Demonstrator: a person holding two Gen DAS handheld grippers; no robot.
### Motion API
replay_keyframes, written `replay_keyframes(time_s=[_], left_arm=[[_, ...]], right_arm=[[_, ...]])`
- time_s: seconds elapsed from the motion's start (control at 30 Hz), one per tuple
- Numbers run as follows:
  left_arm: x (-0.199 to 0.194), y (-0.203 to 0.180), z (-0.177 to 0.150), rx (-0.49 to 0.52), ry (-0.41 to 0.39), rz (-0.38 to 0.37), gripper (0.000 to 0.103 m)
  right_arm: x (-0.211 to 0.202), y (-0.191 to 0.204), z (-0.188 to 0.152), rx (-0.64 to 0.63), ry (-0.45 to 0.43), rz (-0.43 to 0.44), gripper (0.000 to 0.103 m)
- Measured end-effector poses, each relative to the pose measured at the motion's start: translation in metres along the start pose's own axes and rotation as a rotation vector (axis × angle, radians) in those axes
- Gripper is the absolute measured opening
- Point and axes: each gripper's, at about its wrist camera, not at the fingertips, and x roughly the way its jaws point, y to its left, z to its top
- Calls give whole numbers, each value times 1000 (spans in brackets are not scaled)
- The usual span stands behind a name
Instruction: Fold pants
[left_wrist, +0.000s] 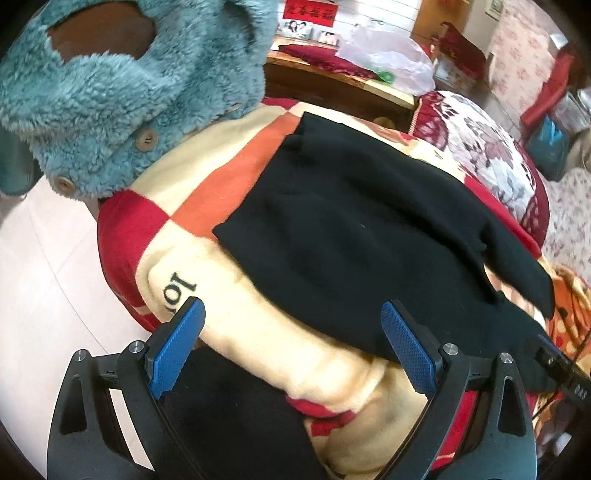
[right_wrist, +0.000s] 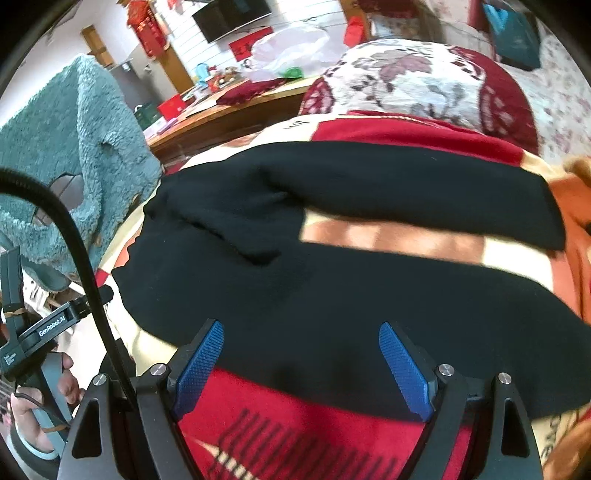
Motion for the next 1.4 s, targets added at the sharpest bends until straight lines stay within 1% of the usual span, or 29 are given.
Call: replay_keyframes(time_s=[0.13, 0.23, 0.37, 0.5, 0.63, 0.7, 0.8, 0.9, 0.93, 0.97, 1.0, 1.03, 1.07, 1.1, 1.13, 1.17, 1.2, 1.23, 1.27, 1.3, 1.33, 1.37, 1.4], left_arm=[[9, 10, 3, -30, 22, 4, 97], [13, 19, 4, -65, 24, 3, 97], [21, 26, 11, -95, 29, 13, 97], [34, 27, 15, -110, 57, 14, 97], [45, 25, 16, -115, 81, 17, 97], [46, 22, 17, -103, 68, 28, 97], [51, 15, 21, -83, 73, 31, 97], [55, 5, 26, -60, 81, 14, 97], [54, 2, 28, -52, 74, 0, 92], [55, 0, 29, -46, 68, -9, 85], [56, -2, 29, -37, 68, -8, 82], [58, -3, 31, -25, 65, 0, 76], [59, -3, 31, -20, 49, 9, 72], [58, -3, 31, -19, 38, 18, 58], [58, -1, 32, -19, 27, 34, 46], [56, 1, 33, -26, 21, 22, 37], [54, 4, 34, -33, 13, 20, 30], [53, 5, 36, -32, 7, 23, 24], [51, 5, 36, -31, 4, 14, 22], [50, 6, 37, -28, 0, 6, 17], [47, 5, 38, -23, -6, 4, 15], [44, 5, 38, -24, -13, 6, 8], [40, 7, 39, -30, -26, 17, 8]], right_arm=[[16, 1, 23, 12, 2, 38, 86], [31, 5, 37, -4, 17, 46, 86], [52, 5, 50, 0, 40, 59, 86], [69, 2, 59, 28, 54, 73, 86], [82, 3, 64, 31, 70, 85, 86], [85, 3, 65, 28, 70, 85, 86], [88, 4, 69, 25, 65, 91, 86], [92, 4, 72, 19, 64, 92, 86], [94, 4, 74, 15, 63, 89, 86], [95, 4, 75, 13, 62, 89, 86], [97, 5, 76, 12, 61, 90, 86], [99, 5, 77, 9, 59, 93, 86], [100, 5, 78, 4, 59, 94, 86], [102, 5, 79, -3, 56, 98, 85], [104, 7, 79, -18, 48, 103, 78], [105, 8, 80, -33, 46, 111, 62], [108, 9, 81, -41, 52, 112, 55], [109, 9, 82, -42, 53, 110, 54], [109, 9, 83, -38, 49, 118, 48], [108, 9, 83, -31, 48, 132, 42], [106, 8, 84, -22, 48, 148, 39], [104, 9, 85, -16, 48, 168, 35], [103, 11, 85, -20, 49, 177, 31]])
